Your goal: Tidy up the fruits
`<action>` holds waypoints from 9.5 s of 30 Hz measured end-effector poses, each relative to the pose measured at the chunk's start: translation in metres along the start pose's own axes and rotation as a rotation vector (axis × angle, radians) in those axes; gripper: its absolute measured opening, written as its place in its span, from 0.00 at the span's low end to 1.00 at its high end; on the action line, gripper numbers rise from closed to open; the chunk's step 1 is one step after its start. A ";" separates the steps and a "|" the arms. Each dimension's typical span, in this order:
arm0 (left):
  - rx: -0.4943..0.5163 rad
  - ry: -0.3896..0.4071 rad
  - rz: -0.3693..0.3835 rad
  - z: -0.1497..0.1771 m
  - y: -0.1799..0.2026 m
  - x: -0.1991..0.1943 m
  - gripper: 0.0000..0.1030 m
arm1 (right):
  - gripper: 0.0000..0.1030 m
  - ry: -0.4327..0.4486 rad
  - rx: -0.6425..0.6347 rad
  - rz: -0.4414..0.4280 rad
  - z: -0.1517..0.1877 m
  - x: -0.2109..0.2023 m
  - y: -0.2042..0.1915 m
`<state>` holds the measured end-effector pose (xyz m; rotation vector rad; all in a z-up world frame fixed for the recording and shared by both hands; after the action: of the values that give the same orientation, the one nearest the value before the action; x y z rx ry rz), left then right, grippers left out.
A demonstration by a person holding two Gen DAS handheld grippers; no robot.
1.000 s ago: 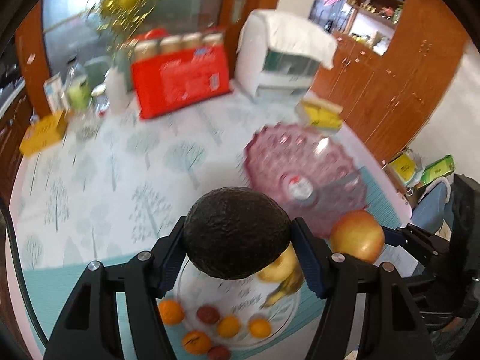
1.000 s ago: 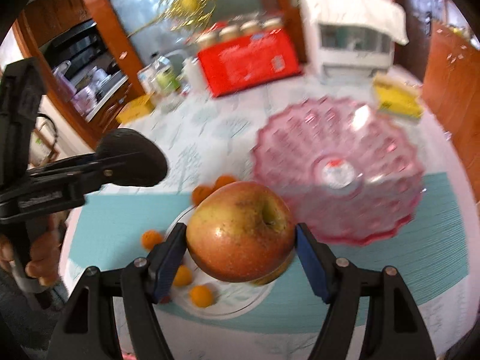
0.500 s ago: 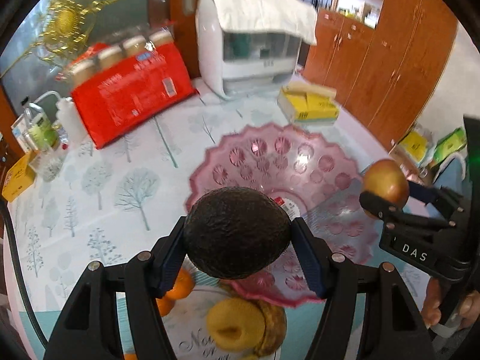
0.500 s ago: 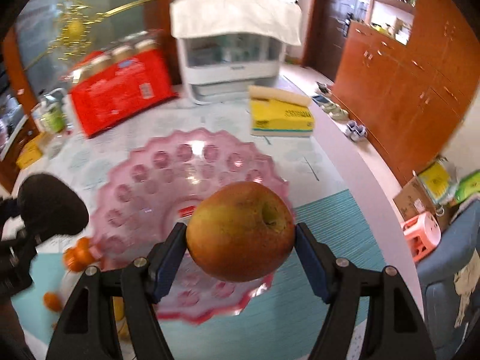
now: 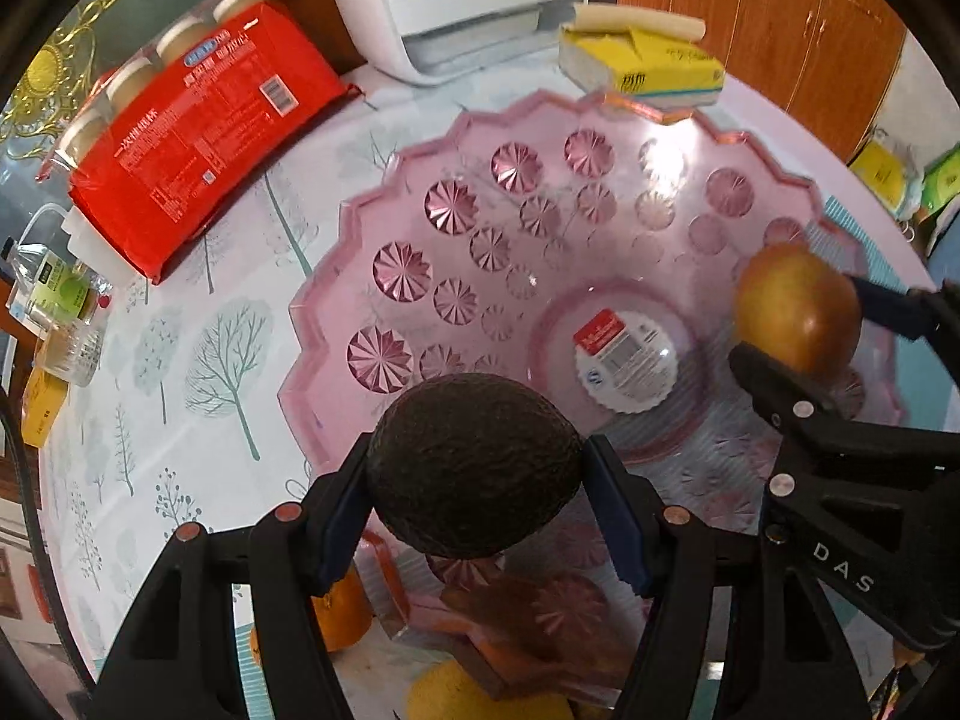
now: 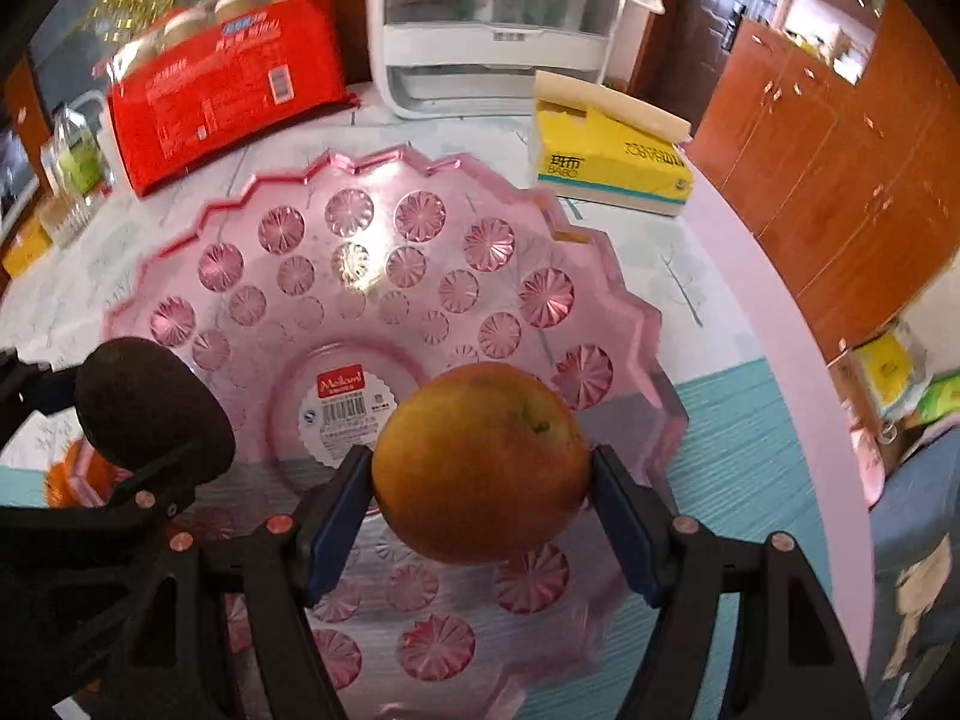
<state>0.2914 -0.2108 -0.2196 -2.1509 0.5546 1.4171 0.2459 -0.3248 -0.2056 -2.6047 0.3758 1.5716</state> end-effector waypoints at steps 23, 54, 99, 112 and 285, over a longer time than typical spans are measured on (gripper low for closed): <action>-0.053 0.037 0.075 0.004 -0.003 -0.032 0.91 | 0.73 0.086 0.168 -0.129 -0.010 -0.029 0.020; -0.216 0.348 0.003 0.090 -0.052 -0.198 0.91 | 0.73 0.449 0.012 -0.146 0.006 -0.204 -0.012; -0.246 0.239 0.076 0.190 -0.045 -0.132 0.91 | 0.73 -0.086 0.070 -0.358 0.139 -0.070 -0.083; -0.275 0.211 0.088 0.191 -0.048 -0.120 0.91 | 0.71 -0.179 0.078 -0.385 0.138 -0.034 -0.103; -0.209 0.204 0.135 0.022 -0.002 -0.101 0.84 | 0.51 0.117 0.102 -0.211 -0.018 -0.064 0.028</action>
<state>0.2390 -0.1903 -0.1330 -2.4851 0.6633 1.3862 0.2266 -0.3442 -0.1394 -2.5677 0.1757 1.3031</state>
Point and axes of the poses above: each gripper's, at about its wrist camera, not at the fingertips, and x roughly the way its jaws point, y to its right, z to its underside, the point moved 7 cm from there along x, roughly the way its jaws point, and after that the axes turned 9 degrees about x, right-handed, at the moved point
